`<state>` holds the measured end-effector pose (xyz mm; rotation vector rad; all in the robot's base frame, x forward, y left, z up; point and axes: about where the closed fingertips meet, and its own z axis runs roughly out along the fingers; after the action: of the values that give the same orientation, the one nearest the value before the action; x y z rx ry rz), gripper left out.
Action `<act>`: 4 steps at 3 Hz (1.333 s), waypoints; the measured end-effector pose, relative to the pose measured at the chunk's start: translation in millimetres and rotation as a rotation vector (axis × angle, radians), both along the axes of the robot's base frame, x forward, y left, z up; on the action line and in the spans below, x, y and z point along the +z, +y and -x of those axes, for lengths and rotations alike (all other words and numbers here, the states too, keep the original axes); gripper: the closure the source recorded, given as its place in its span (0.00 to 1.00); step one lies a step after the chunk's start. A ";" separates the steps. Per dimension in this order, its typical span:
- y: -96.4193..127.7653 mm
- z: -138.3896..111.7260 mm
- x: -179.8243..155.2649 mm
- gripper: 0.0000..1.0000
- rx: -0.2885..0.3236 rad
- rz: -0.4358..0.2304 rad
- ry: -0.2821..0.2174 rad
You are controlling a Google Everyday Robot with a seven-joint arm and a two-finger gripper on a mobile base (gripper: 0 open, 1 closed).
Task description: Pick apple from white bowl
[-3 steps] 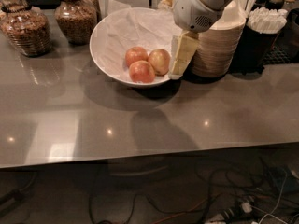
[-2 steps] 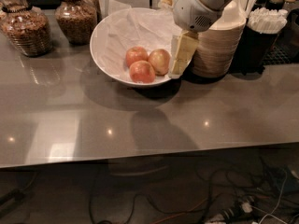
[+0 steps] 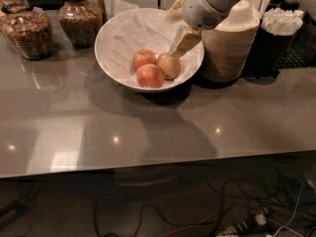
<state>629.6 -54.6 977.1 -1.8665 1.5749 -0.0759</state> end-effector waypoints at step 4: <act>-5.7 -46.9 -76.3 0.41 -0.042 -0.015 0.138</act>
Offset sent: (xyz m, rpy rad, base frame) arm 0.0396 -0.0116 -0.0613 0.0171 0.1163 -0.0378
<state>676.5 -60.4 900.7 -1.8611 1.7035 0.0463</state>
